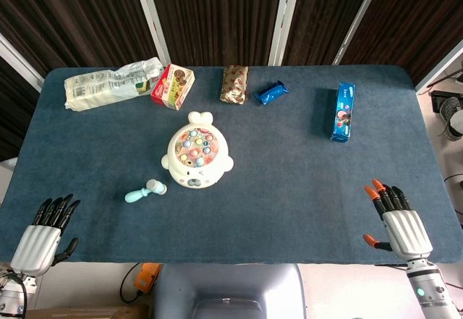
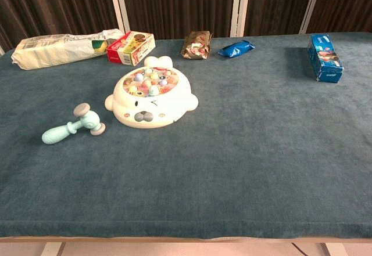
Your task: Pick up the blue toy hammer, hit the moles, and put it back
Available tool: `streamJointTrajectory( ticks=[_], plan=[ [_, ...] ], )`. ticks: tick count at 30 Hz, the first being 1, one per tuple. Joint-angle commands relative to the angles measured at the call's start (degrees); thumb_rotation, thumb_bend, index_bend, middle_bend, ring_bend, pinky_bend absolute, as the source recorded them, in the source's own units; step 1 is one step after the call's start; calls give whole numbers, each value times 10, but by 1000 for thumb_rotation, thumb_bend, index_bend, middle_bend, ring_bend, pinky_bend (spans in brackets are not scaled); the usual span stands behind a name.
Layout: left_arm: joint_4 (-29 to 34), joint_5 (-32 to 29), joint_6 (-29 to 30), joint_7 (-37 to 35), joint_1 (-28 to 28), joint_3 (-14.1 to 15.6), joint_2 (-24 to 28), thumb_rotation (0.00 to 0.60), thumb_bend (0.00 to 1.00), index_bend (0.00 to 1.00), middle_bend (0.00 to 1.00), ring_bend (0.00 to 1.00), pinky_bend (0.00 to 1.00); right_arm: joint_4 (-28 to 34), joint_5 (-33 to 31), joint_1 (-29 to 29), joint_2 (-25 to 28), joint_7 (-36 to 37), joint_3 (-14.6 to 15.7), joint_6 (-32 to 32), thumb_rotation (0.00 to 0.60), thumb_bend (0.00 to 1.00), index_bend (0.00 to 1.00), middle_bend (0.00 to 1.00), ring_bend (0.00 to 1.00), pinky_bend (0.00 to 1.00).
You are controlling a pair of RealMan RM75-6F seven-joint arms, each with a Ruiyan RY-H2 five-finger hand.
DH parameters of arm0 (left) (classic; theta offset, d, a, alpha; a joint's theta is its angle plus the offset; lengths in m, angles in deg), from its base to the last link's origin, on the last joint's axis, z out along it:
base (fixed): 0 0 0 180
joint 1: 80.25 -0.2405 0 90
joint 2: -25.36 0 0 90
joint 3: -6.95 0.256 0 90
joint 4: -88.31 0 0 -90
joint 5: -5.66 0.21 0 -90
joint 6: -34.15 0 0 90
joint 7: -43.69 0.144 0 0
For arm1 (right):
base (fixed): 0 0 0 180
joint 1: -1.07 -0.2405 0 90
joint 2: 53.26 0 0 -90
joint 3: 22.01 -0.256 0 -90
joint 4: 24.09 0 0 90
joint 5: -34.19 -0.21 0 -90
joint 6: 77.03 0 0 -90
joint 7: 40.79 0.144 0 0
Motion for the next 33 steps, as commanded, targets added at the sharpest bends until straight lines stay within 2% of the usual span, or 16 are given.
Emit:
streamJointTrajectory(
  ticks=[1,5,9,14,17,21,28,33],
  plan=[
    [0,-5,-10,2,4,0,-3,600,324,0,0,0,0,1,2,0,1,1,0,0,600,276,0,0,0,0],
    [-2,-1,-12,-31,10,-3,-16,600,321,0,0,0,5,3,10,4,5,6,4,-7,600,276,0,0,0,0],
    [-7,-8,-21,-75,21,-13,-41,600,337,0,0,0,52,3,14,6,6,11,6,-10,600,275,0,0,0,0],
    [42,-60,-89,-110,54,-38,-58,600,352,33,73,54,134,3,14,-3,4,12,6,7,600,276,0,0,0,0],
    [78,-114,-145,-78,77,-55,-53,600,356,58,91,71,161,4,14,-8,2,14,6,15,600,275,0,0,0,0],
    [92,-180,-187,-32,109,-87,-74,600,357,62,94,71,164,4,10,-10,1,12,5,19,600,275,0,0,0,0],
    [57,-263,-217,10,148,-128,-133,600,350,95,108,88,207,9,23,-17,11,31,15,37,600,275,0,0,0,0],
    [43,-281,-219,19,159,-133,-158,600,346,146,140,117,214,7,25,-18,17,45,15,36,600,275,0,0,0,0]
  ],
)
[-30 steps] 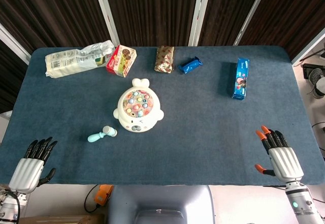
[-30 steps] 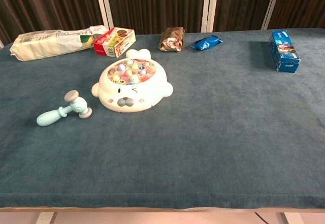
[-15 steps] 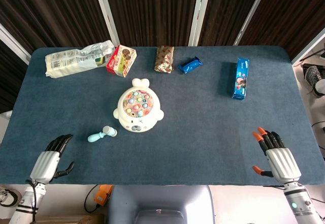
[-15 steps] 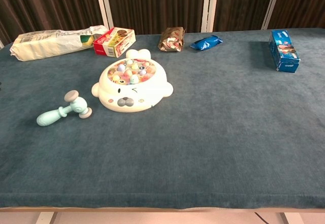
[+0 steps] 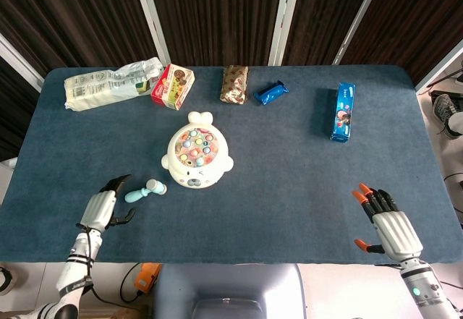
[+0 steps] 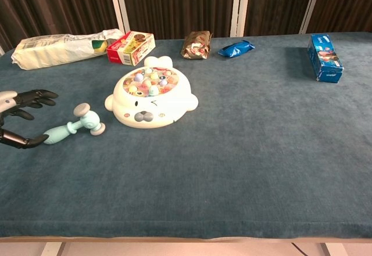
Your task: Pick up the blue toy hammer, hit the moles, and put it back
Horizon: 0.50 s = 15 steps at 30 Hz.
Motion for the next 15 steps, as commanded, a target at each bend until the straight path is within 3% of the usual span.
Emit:
streamJointTrajectory(
  ticks=[1,15],
  plan=[
    [-11,-8,0,12,8,-3,-16,600,346,157,148,126,217,-1,0,-1,2,4,0,1,600,275,0,0,0,0],
    [-48,-64,-4,48,41,-23,-73,600,340,242,175,145,219,-1,7,-3,5,10,5,2,600,275,0,0,0,0]
  ],
)
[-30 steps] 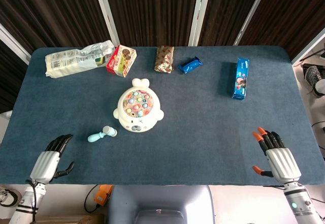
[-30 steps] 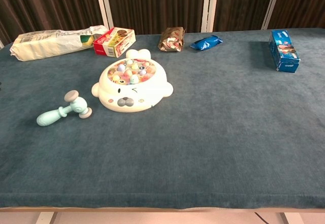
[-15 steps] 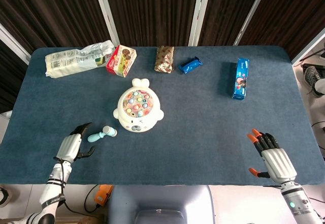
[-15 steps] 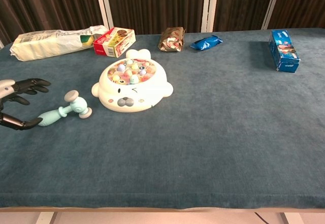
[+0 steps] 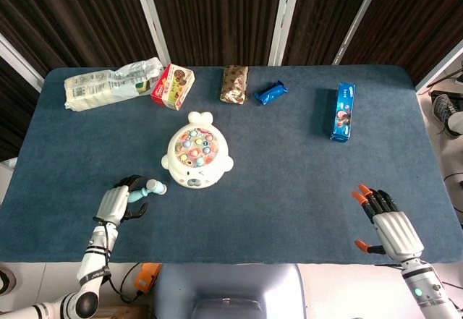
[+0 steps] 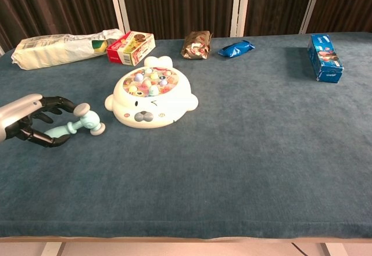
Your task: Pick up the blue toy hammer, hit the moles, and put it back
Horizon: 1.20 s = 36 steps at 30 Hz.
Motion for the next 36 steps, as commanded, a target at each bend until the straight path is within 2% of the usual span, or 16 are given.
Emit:
streamJointTrajectory(
  ticks=[1,5,12,16,18,28,36],
  plan=[
    [-8,-7,1,10,8,-4,-10,600,340,242,175,145,219,0,0,0,0,0,0,0,600,276,0,0,0,0],
    [-19,-27,-4,24,17,-9,-21,600,339,246,180,149,219,0,0,0,1,2,0,-1,600,276,0,0,0,0],
    [-30,-54,-5,44,28,-14,-34,598,344,289,240,203,285,-1,-1,-1,2,6,-1,-2,600,275,0,0,0,0],
    [-24,-74,-13,52,33,-19,-30,523,380,322,261,213,296,-1,2,-1,3,7,0,-1,600,275,0,0,0,0],
    [-22,-78,-14,54,35,-18,-28,510,393,330,262,214,296,0,2,0,3,8,0,-3,600,276,0,0,0,0],
    [-25,-88,-15,62,44,-16,-30,493,395,347,264,217,293,0,4,1,5,10,1,-7,600,277,0,0,0,0],
    [-35,-100,-22,65,51,-16,-31,493,436,376,271,221,290,0,5,1,6,13,1,-9,600,275,0,0,0,0]
  ],
)
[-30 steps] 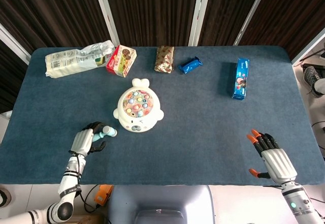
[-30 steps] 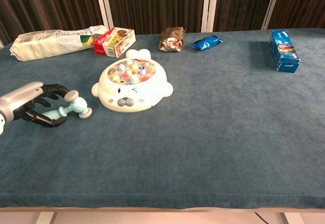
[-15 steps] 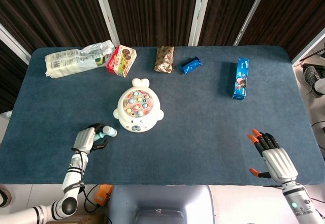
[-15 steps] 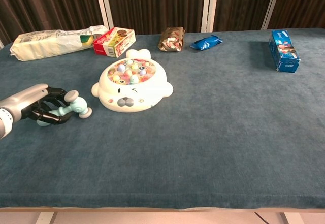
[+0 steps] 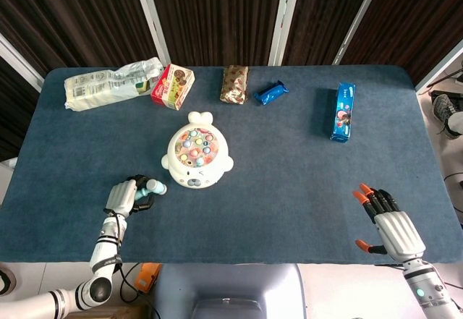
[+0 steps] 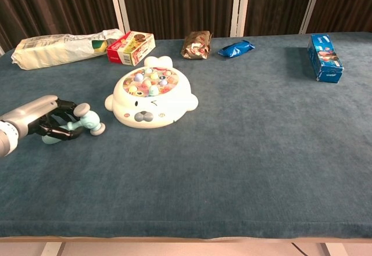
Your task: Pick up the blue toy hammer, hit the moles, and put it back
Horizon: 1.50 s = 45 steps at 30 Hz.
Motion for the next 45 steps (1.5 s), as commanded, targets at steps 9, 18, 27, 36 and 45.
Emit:
streamJointTrajectory(
  ticks=[9,18,27,36,45],
  plan=[
    [-6,2,-10,-7,3,7,6,481,486,380,272,221,288,1,0,0,0,-2,0,0,600,275,0,0,0,0],
    [-10,8,-16,-13,4,15,9,472,472,381,271,221,290,1,-1,0,-1,-4,0,2,600,276,0,0,0,0],
    [-16,10,-15,-9,9,19,6,448,412,379,272,224,298,1,0,-1,-1,-3,1,2,600,275,0,0,0,0],
    [-30,11,-8,3,11,24,-4,542,420,433,317,256,318,0,1,-2,-1,-1,2,4,600,275,0,0,0,0],
    [-25,4,-10,6,12,23,-2,600,492,460,332,258,318,0,3,-1,2,4,2,0,600,276,0,0,0,0]
  ],
)
